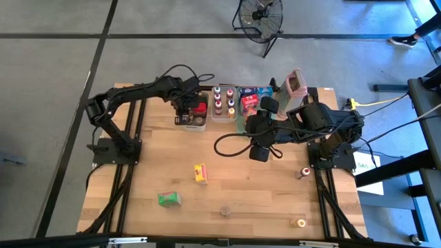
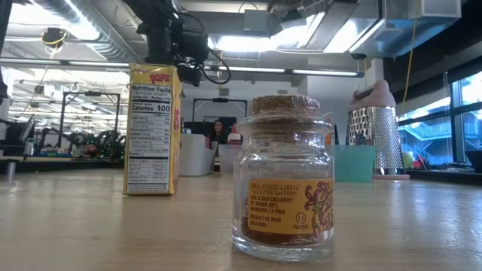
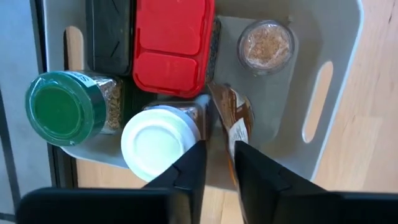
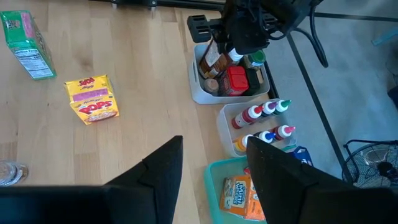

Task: Pick & Place Kitchen Items
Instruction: Put the orange seasoning pack into the gray bin

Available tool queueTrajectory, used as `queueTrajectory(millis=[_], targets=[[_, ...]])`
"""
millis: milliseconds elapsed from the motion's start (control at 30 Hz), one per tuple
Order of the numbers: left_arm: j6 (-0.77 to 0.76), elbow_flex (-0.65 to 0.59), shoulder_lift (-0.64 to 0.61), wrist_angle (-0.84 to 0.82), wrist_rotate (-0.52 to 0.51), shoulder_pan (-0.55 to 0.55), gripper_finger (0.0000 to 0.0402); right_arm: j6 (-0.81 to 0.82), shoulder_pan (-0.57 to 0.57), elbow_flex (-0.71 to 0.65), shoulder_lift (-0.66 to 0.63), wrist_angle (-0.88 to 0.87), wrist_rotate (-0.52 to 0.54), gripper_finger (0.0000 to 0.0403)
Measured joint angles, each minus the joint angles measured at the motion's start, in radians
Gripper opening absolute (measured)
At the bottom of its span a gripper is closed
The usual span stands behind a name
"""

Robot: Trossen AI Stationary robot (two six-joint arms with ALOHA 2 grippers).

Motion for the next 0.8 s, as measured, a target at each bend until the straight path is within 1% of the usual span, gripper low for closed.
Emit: queueTrajectory(millis=[100, 333, 600, 800], targets=[[0.0, 0.0, 0.0, 0.005, -0.005, 0.0, 0.0096, 0.0, 0.0, 0.0, 0.0, 0.0, 0.0, 0.018], [0.001, 0.0, -0.006, 0.006, -0.079, 0.0, 0.0126, 0.0, 0.0, 0.0, 0.0, 0.001, 0.0, 0.018], [0.002, 0.001, -0.041, 0.024, -0.078, -0.003, 0.014, 0.0, -0.001, 0.0, 0.0, 0.002, 0.0, 0.018], [0.003, 0.015, -0.08, 0.02, -0.083, -0.003, 0.0143, 0.0, -0.001, 0.0, 0.0, 0.002, -0.001, 0.018]])
